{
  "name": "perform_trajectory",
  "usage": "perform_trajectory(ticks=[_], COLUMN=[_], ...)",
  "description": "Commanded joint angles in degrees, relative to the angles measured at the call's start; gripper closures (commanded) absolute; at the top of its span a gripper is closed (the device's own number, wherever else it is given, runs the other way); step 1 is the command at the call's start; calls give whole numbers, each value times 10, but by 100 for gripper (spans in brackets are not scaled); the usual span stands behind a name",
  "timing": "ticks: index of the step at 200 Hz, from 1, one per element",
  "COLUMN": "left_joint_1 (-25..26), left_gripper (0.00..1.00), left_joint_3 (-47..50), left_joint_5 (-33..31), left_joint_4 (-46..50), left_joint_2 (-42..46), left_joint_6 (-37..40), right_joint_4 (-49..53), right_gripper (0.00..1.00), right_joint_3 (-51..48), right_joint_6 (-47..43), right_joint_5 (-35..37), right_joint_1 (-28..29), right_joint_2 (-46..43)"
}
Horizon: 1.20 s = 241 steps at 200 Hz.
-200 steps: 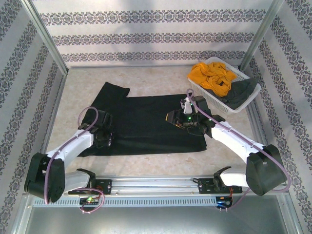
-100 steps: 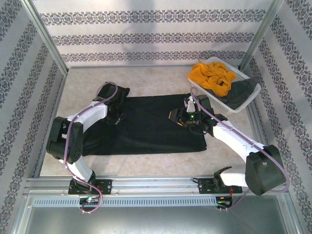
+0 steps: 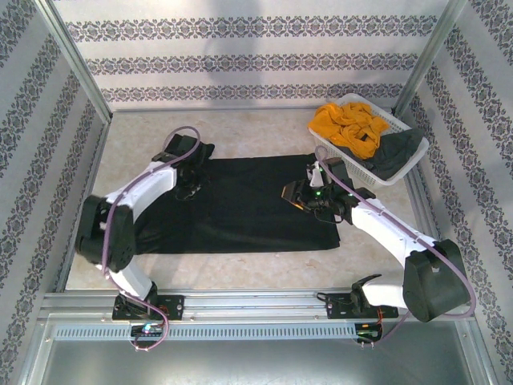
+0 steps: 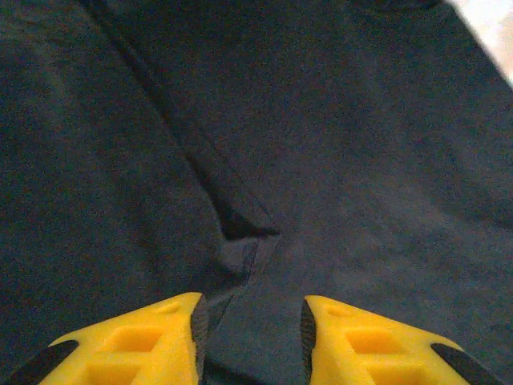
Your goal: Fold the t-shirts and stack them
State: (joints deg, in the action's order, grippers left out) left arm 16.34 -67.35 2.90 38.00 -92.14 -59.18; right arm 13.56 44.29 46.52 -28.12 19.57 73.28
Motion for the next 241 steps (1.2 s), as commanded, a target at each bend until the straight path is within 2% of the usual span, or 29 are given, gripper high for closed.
perform_trajectory(ticks=[1,29,72,138,196,220,241], left_joint_1=[-28,-73,-170,-310,-356,-371,-386], left_gripper=[66,70,73,77,77,78,79], left_joint_3=[56,138,238,296,333,334,313], left_joint_5=[0,28,46,37,43,23,19], left_joint_4=[28,8,-15,-24,-8,-4,-2], left_joint_2=[55,90,135,137,199,198,187], left_joint_6=[-29,-54,-60,-30,-65,-70,-62], right_joint_4=[52,99,114,192,266,263,261], right_gripper=[64,72,74,75,74,73,71], right_joint_3=[-32,-49,-53,-4,-18,-39,-34], right_joint_6=[27,34,49,39,61,89,95], right_joint_5=[72,107,129,164,130,107,117], right_joint_1=[-32,-59,-72,-70,-8,24,33], right_joint_2=[-22,-8,44,149,142,120,94])
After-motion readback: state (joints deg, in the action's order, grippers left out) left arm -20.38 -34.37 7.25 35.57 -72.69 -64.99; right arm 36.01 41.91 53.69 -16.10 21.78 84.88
